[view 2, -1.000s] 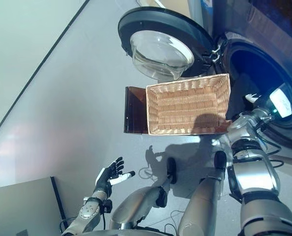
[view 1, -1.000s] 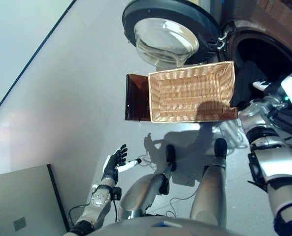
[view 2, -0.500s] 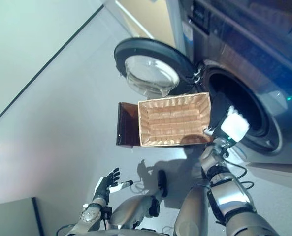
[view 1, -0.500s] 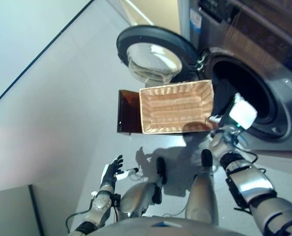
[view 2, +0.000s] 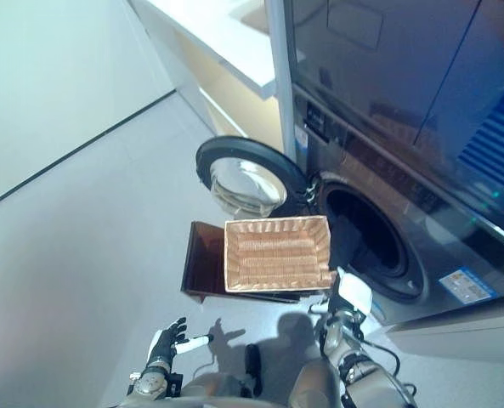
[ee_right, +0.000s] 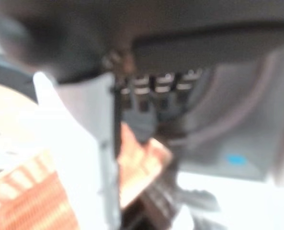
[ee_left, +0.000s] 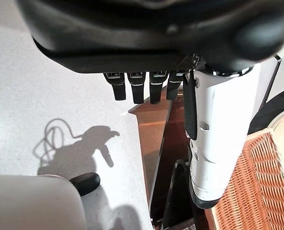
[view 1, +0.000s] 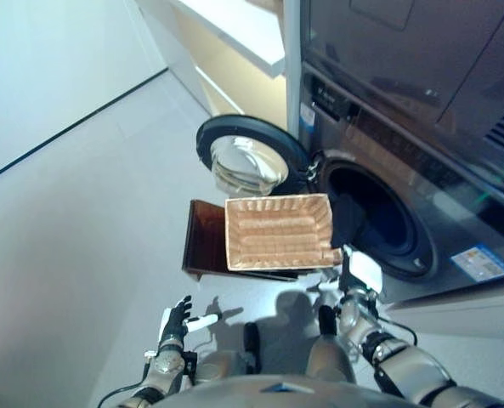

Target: Pick up the clothes and place them into the washing machine

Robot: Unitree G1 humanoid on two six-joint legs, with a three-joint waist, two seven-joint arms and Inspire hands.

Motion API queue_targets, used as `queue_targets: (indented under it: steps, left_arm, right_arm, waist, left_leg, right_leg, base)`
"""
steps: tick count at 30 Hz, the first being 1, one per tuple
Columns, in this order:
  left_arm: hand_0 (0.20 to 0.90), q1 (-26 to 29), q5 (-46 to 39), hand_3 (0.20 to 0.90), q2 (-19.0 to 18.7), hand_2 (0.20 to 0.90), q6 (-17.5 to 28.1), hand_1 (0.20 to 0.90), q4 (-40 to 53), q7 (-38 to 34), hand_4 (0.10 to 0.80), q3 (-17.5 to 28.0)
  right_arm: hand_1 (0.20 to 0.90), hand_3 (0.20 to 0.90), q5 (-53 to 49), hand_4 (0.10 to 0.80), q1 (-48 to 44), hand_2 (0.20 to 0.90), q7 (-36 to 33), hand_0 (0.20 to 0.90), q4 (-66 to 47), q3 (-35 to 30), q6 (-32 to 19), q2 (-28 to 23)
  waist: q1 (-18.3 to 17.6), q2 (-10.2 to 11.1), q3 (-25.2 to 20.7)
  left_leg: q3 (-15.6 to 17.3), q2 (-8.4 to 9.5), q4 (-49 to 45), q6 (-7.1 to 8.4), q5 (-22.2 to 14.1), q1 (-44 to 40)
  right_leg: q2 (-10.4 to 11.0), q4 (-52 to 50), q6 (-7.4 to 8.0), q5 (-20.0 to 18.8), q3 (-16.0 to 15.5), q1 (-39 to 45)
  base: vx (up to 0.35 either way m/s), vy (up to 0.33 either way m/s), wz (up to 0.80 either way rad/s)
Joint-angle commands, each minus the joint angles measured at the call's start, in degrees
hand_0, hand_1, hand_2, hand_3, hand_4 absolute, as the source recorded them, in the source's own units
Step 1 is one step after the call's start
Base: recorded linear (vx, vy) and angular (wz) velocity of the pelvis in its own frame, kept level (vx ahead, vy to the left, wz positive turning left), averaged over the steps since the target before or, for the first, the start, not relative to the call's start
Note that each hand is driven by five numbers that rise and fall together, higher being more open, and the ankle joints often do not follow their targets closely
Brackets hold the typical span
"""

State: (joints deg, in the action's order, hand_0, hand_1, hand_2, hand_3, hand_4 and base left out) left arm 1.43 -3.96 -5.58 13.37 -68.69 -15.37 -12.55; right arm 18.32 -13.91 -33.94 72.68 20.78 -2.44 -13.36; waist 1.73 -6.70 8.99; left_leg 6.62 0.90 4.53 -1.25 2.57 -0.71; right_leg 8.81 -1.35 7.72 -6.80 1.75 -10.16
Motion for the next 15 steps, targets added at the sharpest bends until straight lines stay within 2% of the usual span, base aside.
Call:
queue_targets:
  steps: [1, 10, 15]
  left_arm:
    - [0.900, 1.87, 3.44, 0.900, -1.92, 0.900, -0.80, 0.900, -4.78, -1.50, 0.800, 1.68]
    - [0.900, 1.95, 9.42, 0.900, -3.94, 0.900, -4.03, 0.900, -9.89, 1.51, 0.800, 2.02]
    - [0.900, 1.87, 10.48, 0.900, -4.29, 0.900, -5.12, 0.900, -10.62, 2.35, 0.800, 2.20]
  right_arm:
    - [0.900, 0.900, -4.76, 0.800, -2.12, 0.900, 3.65, 0.900, -0.08, -0.80, -3.93, -1.51]
    - [0.900, 0.900, -9.06, 0.800, 5.47, 0.900, 11.51, 0.900, 4.34, -5.24, -3.74, -0.35]
    - [0.900, 0.900, -11.17, 0.800, 9.08, 0.900, 14.60, 0.900, 5.38, -6.35, -3.63, 0.81]
  waist:
    - [-0.07, 0.45, -1.43]
    - [-1.29, 3.77, -6.14]
    - [-1.95, 5.00, -7.47]
  left_leg:
    - [0.01, 2.28, -1.95, 3.77, 0.13, 1.08]
    - [1.83, 0.66, 0.47, 3.48, 0.24, -3.61]
    - [1.95, -0.07, 0.47, 3.38, 0.24, -4.76]
  right_leg:
    - [-2.80, -1.73, -1.94, 5.57, -2.08, 5.57]
    - [-4.58, 1.64, -1.57, 3.80, -0.22, 9.84]
    - [-5.56, 1.45, -2.05, 4.13, -0.08, 11.12]
  base:
    - [0.042, -0.088, -0.14]
    - [-0.007, -0.066, -0.21]
    - [-0.020, -0.070, -0.11]
